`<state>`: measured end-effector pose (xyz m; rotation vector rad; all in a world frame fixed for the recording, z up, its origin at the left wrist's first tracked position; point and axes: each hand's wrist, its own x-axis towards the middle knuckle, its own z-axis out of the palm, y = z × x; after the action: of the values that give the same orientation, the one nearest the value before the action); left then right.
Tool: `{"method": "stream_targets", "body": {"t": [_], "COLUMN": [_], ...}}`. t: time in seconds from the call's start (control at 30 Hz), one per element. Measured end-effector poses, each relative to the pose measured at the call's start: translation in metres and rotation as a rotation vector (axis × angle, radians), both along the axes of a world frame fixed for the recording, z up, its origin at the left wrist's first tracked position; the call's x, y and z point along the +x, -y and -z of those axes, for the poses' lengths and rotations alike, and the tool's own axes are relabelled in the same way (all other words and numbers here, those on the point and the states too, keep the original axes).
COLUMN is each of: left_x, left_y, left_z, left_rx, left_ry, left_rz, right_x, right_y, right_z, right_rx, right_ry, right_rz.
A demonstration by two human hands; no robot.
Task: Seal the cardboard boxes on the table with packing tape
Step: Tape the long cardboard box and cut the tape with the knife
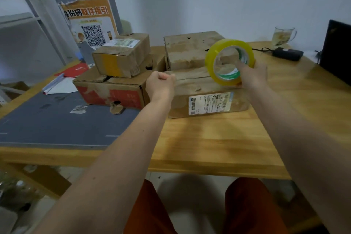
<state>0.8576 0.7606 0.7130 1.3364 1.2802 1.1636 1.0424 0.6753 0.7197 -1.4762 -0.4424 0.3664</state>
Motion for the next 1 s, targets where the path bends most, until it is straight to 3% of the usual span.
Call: {"method": "stream_targets", "body": {"t": [0.13,0.4,0.87,1.0], "left_x": [0.012,0.021,0.027,0.025], "left_y": [0.001,0.004,0.001,-0.002], "left_z": [0.004,0.015,0.021,0.027], "left_rx": [0.173,0.418,0.683,0.612], "left_ry": [-0.201,-0.620,-0.956,-0.907], "left_rz": [-0.006,0.014,-0.005,0.003], "right_x": [0.009,0.019,0.022,0.022], "right_y": [-0.007,-0.008,-0.007,-0.005], "right_z": [0.011,0.015,0.028,0.027], "right_rx": [-0.041,-0.036,-0.031,-0.044], "right_ry": [0.166,0.370,0.430,0.447], "right_rz": [0.126,0.162,0.139,0.129]}}
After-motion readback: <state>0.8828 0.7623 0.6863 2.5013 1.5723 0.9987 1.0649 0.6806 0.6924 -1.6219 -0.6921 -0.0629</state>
